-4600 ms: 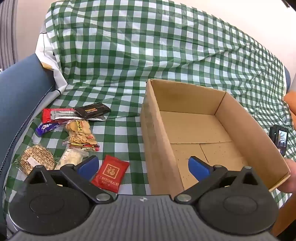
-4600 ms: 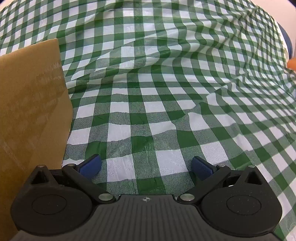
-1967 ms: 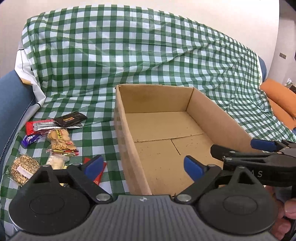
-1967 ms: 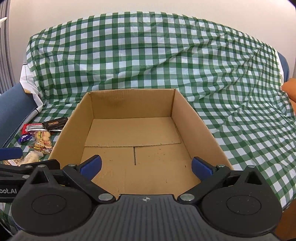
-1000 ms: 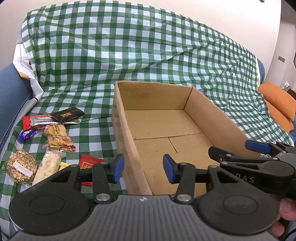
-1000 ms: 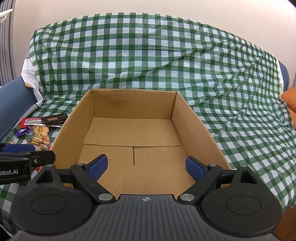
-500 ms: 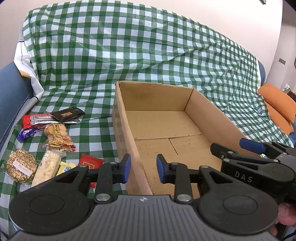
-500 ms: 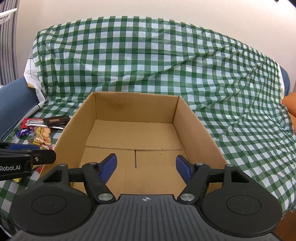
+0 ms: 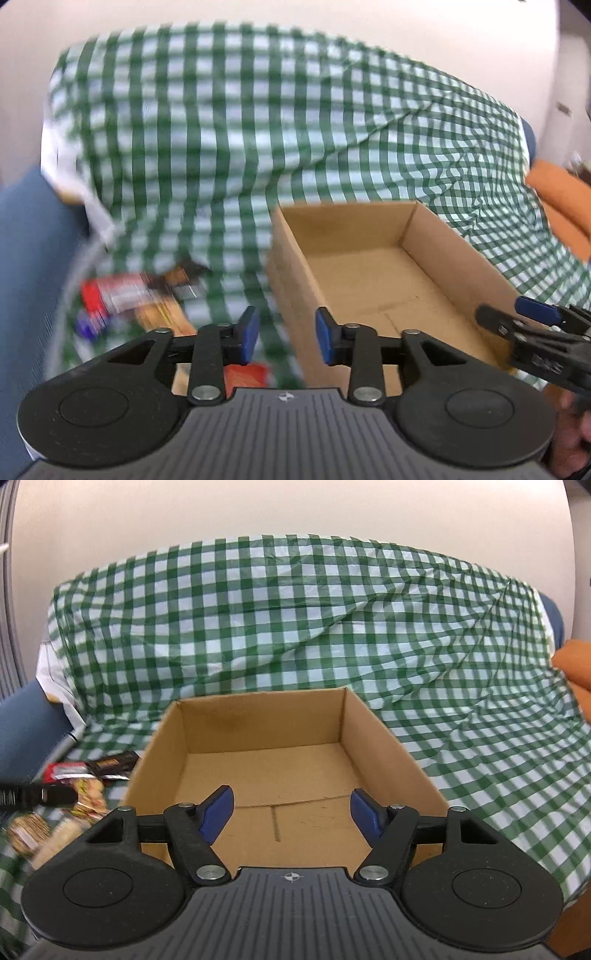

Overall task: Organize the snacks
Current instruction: 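Grasp the red envelope packet with the right tool while the left tool reaches the round nut cake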

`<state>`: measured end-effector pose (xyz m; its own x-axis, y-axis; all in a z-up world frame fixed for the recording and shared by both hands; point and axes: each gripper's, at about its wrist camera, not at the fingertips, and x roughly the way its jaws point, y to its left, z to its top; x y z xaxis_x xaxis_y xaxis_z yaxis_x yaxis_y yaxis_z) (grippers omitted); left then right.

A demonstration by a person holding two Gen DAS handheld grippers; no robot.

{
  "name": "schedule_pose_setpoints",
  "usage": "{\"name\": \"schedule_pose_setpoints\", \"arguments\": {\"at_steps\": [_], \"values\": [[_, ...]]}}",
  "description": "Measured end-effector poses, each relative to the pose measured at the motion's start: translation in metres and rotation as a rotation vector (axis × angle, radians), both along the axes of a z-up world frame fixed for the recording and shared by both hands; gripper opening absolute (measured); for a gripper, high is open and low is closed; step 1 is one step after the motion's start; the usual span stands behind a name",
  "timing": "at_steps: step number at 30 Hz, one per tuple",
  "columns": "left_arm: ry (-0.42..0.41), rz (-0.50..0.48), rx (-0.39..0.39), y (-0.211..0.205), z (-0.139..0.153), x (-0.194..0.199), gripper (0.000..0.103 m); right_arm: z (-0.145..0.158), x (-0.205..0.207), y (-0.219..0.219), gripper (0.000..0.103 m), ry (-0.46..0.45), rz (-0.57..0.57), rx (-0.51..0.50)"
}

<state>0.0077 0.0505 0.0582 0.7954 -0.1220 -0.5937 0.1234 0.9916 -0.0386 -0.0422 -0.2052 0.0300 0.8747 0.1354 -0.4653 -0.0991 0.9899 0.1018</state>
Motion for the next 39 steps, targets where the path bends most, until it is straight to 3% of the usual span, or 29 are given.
{"name": "schedule_pose_setpoints", "arguments": {"at_steps": [1, 4, 8, 9, 10, 12, 15, 18, 21, 23, 29, 34, 39], "values": [[-0.010, -0.024, 0.021, 0.012, 0.006, 0.006, 0.045, 0.001, 0.000, 0.002, 0.071, -0.002, 0.013, 0.011], [0.012, -0.061, 0.041, 0.060, 0.006, 0.025, 0.047, 0.004, -0.004, 0.012, 0.053, -0.022, 0.062, 0.023], [0.143, 0.063, -0.102, 0.126, -0.032, 0.041, 0.040, 0.008, -0.009, 0.029, 0.035, -0.045, 0.119, 0.021], [0.182, 0.131, -0.137, 0.140, -0.043, 0.041, 0.039, 0.009, -0.009, 0.034, 0.035, -0.041, 0.142, 0.034], [0.238, 0.184, -0.168, 0.153, -0.048, 0.045, 0.031, 0.010, -0.009, 0.039, 0.034, -0.037, 0.164, 0.047], [0.209, 0.238, -0.217, 0.172, -0.047, 0.044, 0.031, 0.011, -0.008, 0.053, 0.034, -0.036, 0.193, 0.078], [0.273, 0.310, -0.281, 0.189, -0.058, 0.049, 0.031, 0.010, -0.004, 0.080, 0.035, -0.016, 0.269, 0.097], [0.379, 0.333, -0.224, 0.183, -0.074, 0.063, 0.038, 0.007, 0.000, 0.117, 0.035, 0.007, 0.354, 0.094], [0.435, 0.332, -0.112, 0.174, -0.086, 0.066, 0.059, 0.000, 0.002, 0.154, 0.035, 0.030, 0.425, 0.051], [0.442, 0.337, -0.051, 0.173, -0.093, 0.065, 0.079, -0.010, 0.005, 0.181, 0.035, 0.062, 0.453, -0.010], [0.465, 0.339, -0.027, 0.175, -0.102, 0.065, 0.079, -0.042, 0.032, 0.221, 0.039, 0.155, 0.396, -0.138], [0.513, 0.317, -0.026, 0.170, -0.108, 0.070, 0.081, -0.074, 0.065, 0.235, 0.057, 0.278, 0.330, -0.157], [0.571, 0.277, 0.065, 0.155, -0.122, 0.076, 0.084, -0.097, 0.084, 0.239, 0.063, 0.365, 0.266, -0.152]]}}
